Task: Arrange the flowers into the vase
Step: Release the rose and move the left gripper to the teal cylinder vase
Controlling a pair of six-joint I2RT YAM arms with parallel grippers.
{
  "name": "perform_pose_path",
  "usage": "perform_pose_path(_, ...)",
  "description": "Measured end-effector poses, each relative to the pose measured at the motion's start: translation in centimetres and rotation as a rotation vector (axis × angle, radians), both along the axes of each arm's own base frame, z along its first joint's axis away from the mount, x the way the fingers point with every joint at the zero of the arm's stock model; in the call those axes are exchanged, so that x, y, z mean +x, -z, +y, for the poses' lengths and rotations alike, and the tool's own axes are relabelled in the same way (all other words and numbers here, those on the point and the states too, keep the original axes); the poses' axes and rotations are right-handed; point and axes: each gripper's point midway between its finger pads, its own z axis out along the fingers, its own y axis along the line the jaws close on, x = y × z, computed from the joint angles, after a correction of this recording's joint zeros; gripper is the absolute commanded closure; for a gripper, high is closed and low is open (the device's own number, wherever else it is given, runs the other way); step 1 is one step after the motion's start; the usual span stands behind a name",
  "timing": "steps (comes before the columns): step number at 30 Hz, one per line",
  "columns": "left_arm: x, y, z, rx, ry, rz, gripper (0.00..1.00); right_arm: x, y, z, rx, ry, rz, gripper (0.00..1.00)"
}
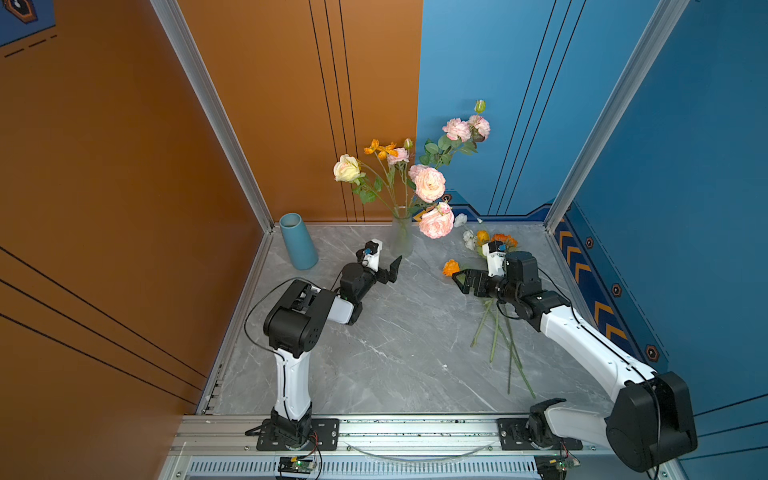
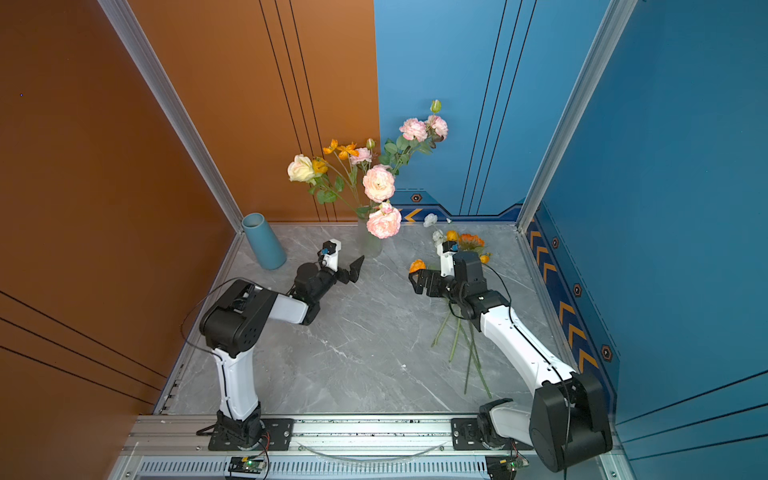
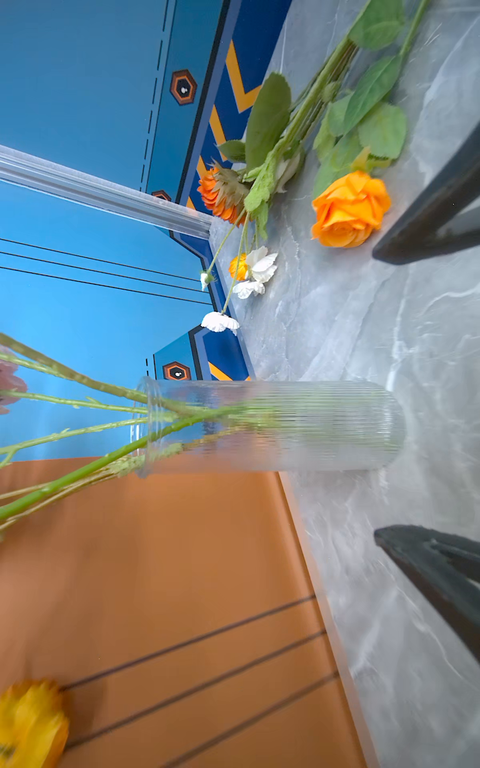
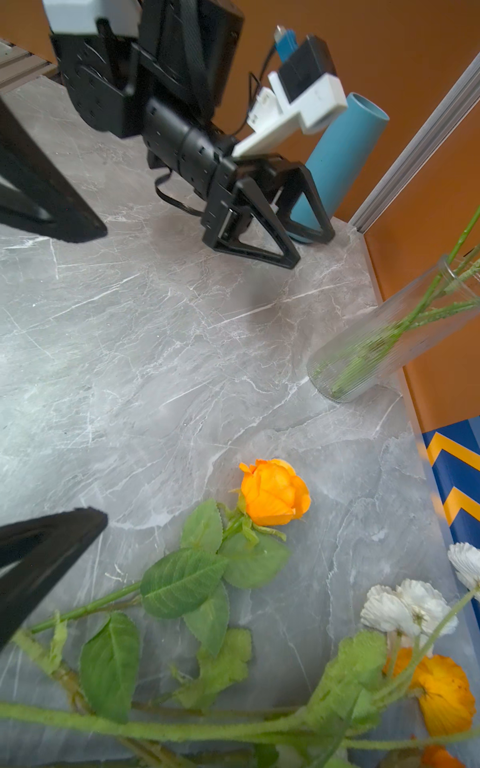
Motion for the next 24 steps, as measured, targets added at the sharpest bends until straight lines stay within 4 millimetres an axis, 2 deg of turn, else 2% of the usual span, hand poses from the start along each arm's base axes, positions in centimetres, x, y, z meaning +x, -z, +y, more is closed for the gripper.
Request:
perform_pose_path(3, -3.9, -1.8, 1.0, 0.026, -0.063, 0.011, 0.02, -1.6, -0.2, 1.3, 0.001, -0.036, -0.013, 0.00)
perform_pose_path(6, -5.4, -4.5, 3.7, 0.063, -0.181, 0.021, 0.02, -3.5, -0.8, 4.8, -0.004, -0.127, -0.043, 0.00)
perform_pose_path(9, -4.8, -7.3, 8.7, 0.117, -0.393, 0.079, 0.02, -5.4, -0.8, 9.4, -0.011, -0.247, -0.053, 0.00)
perform_pose_path(11, -4.3, -9.3, 12.5, 0.141, -0.533, 0.102, 0.02, -5.9, -0.8, 12.5, -0.005, -0.308, -0.057, 0.00)
perform_pose_path(13, -4.3, -10.1, 16.2, 0.154, -0.636, 0.126, 0.02, -6.1, -0.9, 14.9, 0.007, -0.344, -0.064, 0.00)
perform_pose_path(14, -4.4, -10.1, 18.2, 0.161, -0.686, 0.148, 0.02, -6.1, -0.8, 16.0, 0.015, -0.361, -0.064, 0.00)
perform_pose_path(17, -4.2, -9.1, 22.6, 0.187, -0.794, 0.214, 0.02, -6.5, -0.6, 19.1, 0.036, -0.406, -0.060, 0.00)
perform_pose_path(19, -3.8, -8.4, 24.1, 0.200, -0.828, 0.247, 0.02, -6.7, -0.6, 20.8, 0.040, -0.433, -0.057, 0.00)
perform_pose_path(24, -1.3, -7.2, 26.8, 0.201, -0.872, 0.300, 0.02, -6.2, -2.0, 24.3, 0.070, -0.463, -0.072, 0.00)
